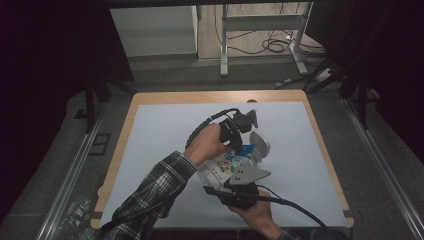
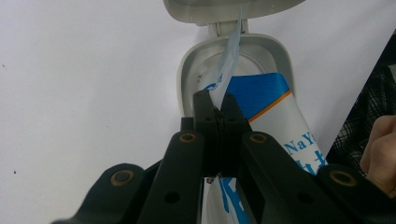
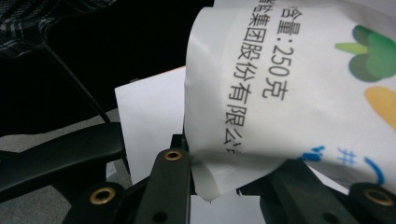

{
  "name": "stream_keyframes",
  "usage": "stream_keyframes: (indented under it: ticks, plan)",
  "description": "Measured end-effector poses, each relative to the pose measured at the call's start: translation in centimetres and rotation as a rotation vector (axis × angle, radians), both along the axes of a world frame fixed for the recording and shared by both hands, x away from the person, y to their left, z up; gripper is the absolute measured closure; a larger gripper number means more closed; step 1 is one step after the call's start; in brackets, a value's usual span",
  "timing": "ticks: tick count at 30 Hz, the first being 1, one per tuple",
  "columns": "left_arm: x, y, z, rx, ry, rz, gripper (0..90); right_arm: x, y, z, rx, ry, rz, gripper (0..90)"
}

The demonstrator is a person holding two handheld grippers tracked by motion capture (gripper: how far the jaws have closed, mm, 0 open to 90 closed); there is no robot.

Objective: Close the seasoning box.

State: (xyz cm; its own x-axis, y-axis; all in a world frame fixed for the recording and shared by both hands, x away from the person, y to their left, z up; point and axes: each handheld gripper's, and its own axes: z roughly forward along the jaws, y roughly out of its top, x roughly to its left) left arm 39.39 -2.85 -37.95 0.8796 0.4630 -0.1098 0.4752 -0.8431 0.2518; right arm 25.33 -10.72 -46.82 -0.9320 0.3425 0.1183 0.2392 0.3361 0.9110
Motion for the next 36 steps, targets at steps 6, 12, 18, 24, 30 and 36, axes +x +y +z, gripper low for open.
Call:
stream_keyframes:
  ticks: [6,12,18,24,30,36]
  plan:
    - [0.0,-0.03,-0.01,0.001,0.003,-0.001,89.7,-0.01,0.01,0.01,0.003,-0.001,0.0,76.9]
    - [0.0,-0.05,-0.02,0.002,0.003,0.0,89.7,-0.02,0.0,0.04,0.005,0.0,0.0,76.9]
    - [0.01,-0.07,-0.04,0.003,0.004,-0.001,89.7,-0.02,-0.01,0.05,0.006,-0.001,0.0,76.9]
    - [0.01,-0.08,-0.05,0.003,0.005,-0.001,89.7,-0.03,-0.01,0.07,0.008,-0.004,-0.001,76.9]
    - [0.03,-0.07,-0.08,0.002,0.006,-0.001,89.7,-0.02,-0.03,0.11,0.011,-0.008,-0.001,77.0]
    - [0.05,-0.1,-0.11,0.002,0.008,0.0,89.7,-0.03,-0.04,0.14,0.013,-0.009,-0.002,77.0]
